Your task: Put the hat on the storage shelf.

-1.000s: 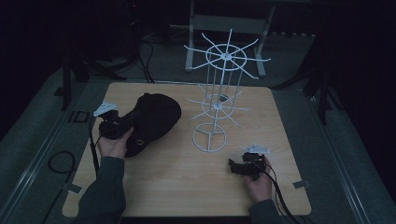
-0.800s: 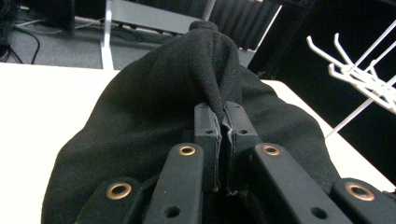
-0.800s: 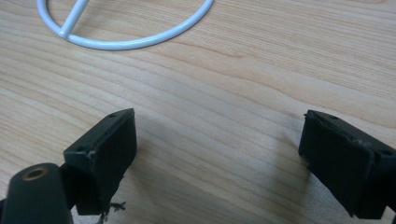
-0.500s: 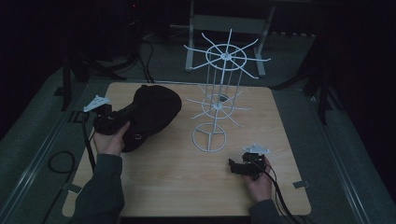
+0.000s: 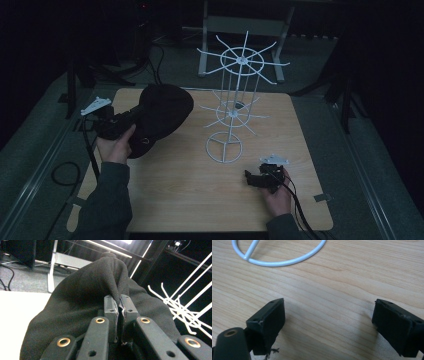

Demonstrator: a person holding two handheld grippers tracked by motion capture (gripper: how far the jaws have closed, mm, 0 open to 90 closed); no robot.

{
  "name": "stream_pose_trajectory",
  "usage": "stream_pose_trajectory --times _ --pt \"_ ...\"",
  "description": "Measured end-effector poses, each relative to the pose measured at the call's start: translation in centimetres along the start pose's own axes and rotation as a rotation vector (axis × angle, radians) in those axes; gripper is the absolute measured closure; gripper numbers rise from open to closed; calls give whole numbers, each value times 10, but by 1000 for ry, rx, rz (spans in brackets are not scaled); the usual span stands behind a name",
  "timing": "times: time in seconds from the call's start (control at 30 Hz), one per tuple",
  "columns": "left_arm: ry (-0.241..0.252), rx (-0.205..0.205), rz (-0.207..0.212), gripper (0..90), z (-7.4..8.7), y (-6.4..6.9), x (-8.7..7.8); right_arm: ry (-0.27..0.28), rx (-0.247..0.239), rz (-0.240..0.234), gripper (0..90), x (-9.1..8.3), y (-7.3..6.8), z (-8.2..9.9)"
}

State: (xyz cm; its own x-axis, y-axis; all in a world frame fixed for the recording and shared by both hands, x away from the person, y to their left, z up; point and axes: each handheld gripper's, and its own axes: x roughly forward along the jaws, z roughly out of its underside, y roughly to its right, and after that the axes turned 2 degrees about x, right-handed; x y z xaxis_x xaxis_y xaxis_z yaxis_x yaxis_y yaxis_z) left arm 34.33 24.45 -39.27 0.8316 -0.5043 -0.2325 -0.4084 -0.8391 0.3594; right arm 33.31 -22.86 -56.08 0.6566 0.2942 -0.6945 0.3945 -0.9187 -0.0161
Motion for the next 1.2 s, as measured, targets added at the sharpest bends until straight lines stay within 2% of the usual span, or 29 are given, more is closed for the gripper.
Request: stream_pose_trajectory --times 0.2,0.57,0.83,1.0,1.2 --pt "8 4 14 865 -6 2 -1 0 0 0 111 0 0 0" --pt "39 -17 60 864 -12 4 -2 1 0 -1 111 0 0 0" --pt "70 -51 99 864 -16 4 -4 0 -1 -1 111 0 0 0" --pt "81 -51 111 864 -18 7 -4 -1 -1 -1 111 0 0 0" --pt "103 -69 132 864 -21 8 -5 -1 -1 -1 111 0 0 0"
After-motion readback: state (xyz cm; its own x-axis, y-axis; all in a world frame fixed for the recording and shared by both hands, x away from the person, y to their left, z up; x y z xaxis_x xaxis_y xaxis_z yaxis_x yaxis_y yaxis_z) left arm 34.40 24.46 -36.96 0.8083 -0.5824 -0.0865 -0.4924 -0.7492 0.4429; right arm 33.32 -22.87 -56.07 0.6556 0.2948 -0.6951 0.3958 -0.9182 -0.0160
